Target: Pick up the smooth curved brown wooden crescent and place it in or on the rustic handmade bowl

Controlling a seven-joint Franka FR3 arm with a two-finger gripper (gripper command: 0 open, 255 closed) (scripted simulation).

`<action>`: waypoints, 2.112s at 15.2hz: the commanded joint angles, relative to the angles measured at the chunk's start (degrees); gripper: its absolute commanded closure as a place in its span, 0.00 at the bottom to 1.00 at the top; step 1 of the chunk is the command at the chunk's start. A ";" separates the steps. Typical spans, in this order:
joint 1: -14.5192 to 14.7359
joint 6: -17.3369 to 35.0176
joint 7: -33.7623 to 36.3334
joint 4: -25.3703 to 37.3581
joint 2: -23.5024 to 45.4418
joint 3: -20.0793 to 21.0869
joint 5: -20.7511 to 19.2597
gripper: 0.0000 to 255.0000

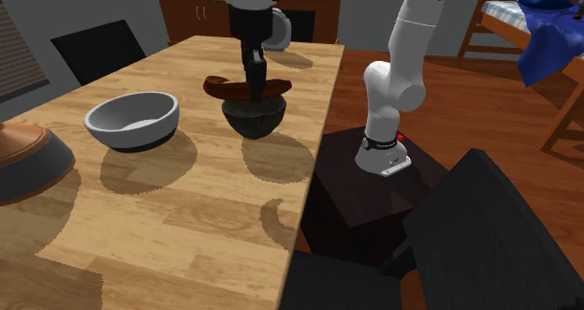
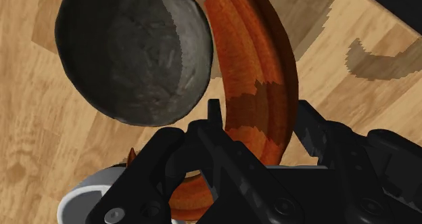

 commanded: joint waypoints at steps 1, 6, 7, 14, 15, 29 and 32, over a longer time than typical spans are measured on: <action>-0.89 0.66 -2.94 -3.31 -3.09 -1.80 0.86 1.00; -2.96 1.66 -10.83 -10.80 -10.35 -7.20 1.70 1.00; -2.90 2.42 -10.78 -11.68 -10.47 -7.22 1.72 1.00; -2.71 7.76 -10.40 -17.54 -10.98 -7.09 1.87 1.00; -2.69 8.53 -10.34 -18.33 -11.01 -7.06 1.88 1.00; -2.62 11.72 -10.06 -21.49 -10.96 -6.92 1.89 0.00; -2.62 11.72 -10.06 -21.49 -10.96 -6.92 1.89 0.00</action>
